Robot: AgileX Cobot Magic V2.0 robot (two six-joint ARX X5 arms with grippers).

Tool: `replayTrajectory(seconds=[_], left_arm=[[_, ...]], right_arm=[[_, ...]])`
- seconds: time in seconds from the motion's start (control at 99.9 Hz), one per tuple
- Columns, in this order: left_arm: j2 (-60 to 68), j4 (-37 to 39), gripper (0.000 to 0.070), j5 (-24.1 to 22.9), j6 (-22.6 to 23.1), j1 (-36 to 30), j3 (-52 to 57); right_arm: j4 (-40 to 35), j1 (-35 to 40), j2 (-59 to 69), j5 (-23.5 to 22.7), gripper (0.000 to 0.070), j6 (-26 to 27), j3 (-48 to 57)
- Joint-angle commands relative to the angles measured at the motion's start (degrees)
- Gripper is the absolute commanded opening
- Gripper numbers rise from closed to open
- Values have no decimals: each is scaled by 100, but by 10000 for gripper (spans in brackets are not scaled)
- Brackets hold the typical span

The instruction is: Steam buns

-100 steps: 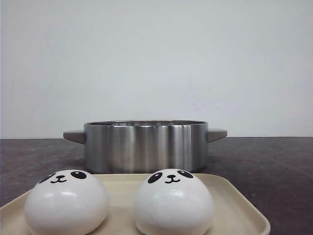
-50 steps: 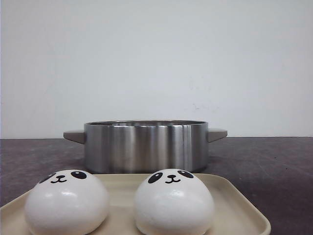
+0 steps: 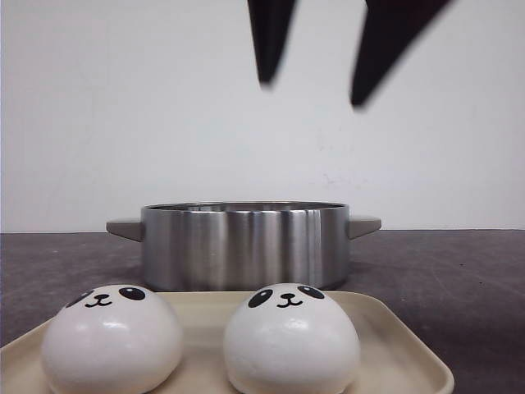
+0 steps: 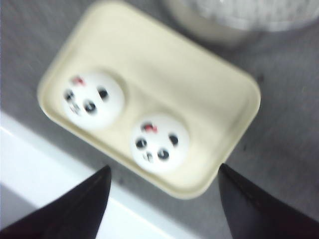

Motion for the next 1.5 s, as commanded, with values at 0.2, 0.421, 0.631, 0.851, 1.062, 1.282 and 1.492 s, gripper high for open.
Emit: replayTrajectory(seconds=[0.2,0.421,0.631,0.851,1.062,1.282,1.492], left_arm=[[37,789,700,11,-20,-48,-439],[48,1196,700,11,-15,-48,-765],[74,1405,700,9,-17,-46,-793],[74,1423,700,7,11,-48,-793],[74,1526,700,-37,26,-48,-793],[74,1676,700,-33,20,-48,-793],[74,1679,700,-33,22,-48,-793]], right_arm=[[1283,68,74,-610,429,450,-863],[1606,55,105,-649,429,575,-870],[1532,-59,345,-713,429,584,-949],[1727,-140,844,-881,429,590,-1034],[1823,-127,1191,-894,428,603,-1034],[2033,-197,1580,-892,320,522,-1034],[1941,-269,1862,-933,0,407,-1034]])
